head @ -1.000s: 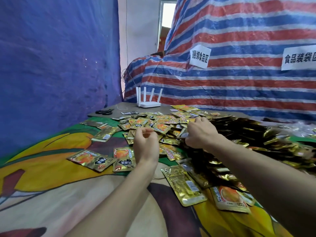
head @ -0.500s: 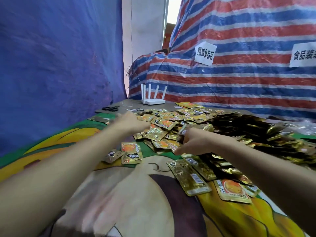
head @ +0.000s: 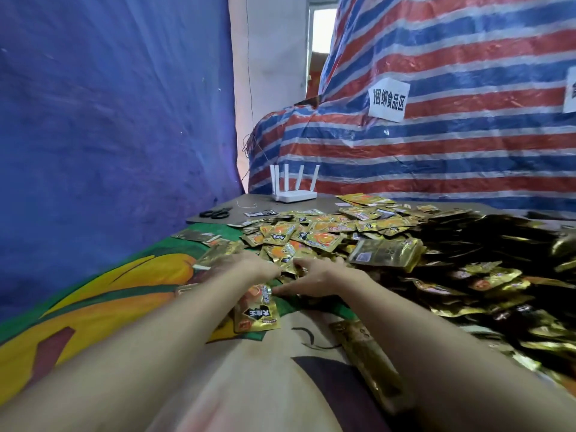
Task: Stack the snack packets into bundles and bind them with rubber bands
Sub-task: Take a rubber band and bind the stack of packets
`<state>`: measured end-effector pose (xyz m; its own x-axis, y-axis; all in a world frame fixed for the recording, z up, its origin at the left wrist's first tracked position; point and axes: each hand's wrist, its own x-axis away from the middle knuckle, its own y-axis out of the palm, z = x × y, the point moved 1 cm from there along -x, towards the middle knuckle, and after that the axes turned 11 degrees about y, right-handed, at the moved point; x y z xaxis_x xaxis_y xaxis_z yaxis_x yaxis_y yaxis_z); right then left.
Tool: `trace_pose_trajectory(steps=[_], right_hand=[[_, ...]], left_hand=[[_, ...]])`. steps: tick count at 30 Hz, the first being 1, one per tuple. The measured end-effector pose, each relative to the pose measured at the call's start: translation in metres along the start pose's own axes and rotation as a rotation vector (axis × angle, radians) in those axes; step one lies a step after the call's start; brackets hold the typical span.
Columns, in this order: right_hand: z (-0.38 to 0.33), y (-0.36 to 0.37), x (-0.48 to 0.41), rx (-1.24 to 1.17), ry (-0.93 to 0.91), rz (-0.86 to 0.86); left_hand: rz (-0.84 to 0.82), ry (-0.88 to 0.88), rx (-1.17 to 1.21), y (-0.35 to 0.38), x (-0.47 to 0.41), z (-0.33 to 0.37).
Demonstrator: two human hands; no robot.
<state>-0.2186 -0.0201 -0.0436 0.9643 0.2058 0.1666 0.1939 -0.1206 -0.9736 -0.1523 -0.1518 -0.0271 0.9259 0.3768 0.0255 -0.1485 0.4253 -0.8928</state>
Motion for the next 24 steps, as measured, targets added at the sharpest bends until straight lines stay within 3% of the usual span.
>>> trace_pose_trajectory(steps=[3,6,9,12,16,19,24], right_hand=[[0.002,-0.019,-0.005,-0.032,-0.061,0.006],[0.005,-0.034,-0.001,0.112,-0.164,0.022],[0.003,-0.031,0.01,0.257,-0.254,0.144],[-0.001,-0.017,0.018,0.296,-0.281,0.278],[0.003,-0.007,0.026,0.109,-0.18,0.304],[0.015,-0.007,0.036,-0.025,-0.149,0.336],[0.035,-0.009,0.056,-0.218,-0.104,0.496]], left_hand=[[-0.011,0.038,0.008,0.005,-0.013,0.01],[-0.036,0.084,-0.017,0.009,-0.019,0.017],[-0.107,0.168,-0.128,0.006,-0.018,0.023],[-0.329,0.135,-0.316,-0.003,-0.007,0.025],[-0.606,0.015,-0.503,-0.002,0.001,0.016],[-0.583,0.043,-0.504,-0.007,0.008,0.01],[-0.345,0.199,-0.591,-0.021,0.024,0.007]])
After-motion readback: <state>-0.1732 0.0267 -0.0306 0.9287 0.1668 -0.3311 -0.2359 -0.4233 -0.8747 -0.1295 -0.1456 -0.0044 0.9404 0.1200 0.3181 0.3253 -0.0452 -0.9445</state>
